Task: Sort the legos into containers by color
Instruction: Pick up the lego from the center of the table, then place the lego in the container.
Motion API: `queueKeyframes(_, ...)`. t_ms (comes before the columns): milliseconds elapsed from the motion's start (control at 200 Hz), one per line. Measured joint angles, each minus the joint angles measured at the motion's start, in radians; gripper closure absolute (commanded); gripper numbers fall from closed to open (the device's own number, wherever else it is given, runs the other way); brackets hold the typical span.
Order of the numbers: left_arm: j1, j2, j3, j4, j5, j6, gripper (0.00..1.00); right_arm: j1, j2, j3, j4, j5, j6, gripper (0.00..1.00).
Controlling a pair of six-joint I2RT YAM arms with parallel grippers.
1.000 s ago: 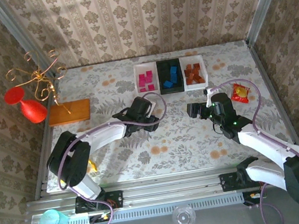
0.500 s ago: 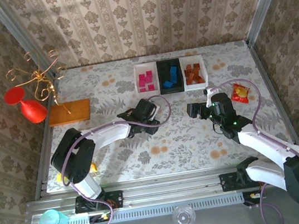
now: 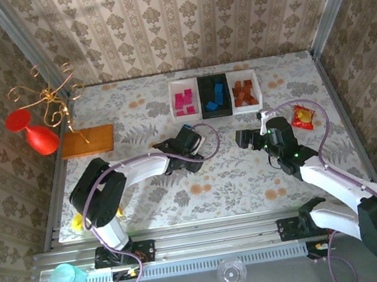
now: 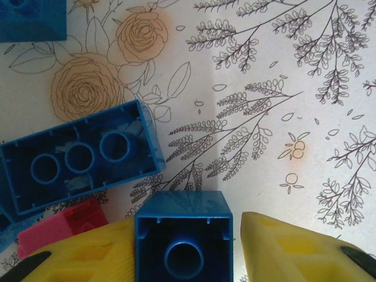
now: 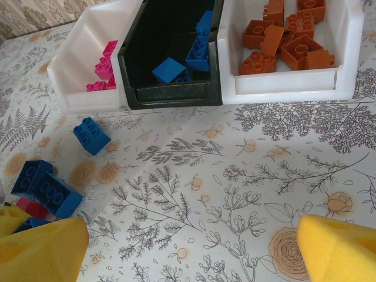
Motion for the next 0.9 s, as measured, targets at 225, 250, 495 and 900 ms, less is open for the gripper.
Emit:
queueKeyframes(225, 0.0, -0.002, 0.0, 0.018, 0.002, 0.002, 0.7, 0.0, 0.0, 0.0, 0.0, 0.0, 0.0, 0.07)
queueKeyframes(250, 0.0, -0.006, 0.0, 0.026, 0.003, 0.002, 0.71, 0.0, 0.0, 0.0, 0.0, 0.0, 0.0, 0.07)
queueKeyframes(495, 0.008, -0.059, 0.077, 0.124, 0.007, 0.003, 0.73, 0.0, 0.0, 0.0, 0.0, 0.0, 0.0, 0.07)
queueKeyframes(900, 0.106, 0.314, 0.624, 0.23, -0.002, 0.048, 0.68, 0.0, -0.011, 0.0, 0.0, 0.0, 0.0, 0.07)
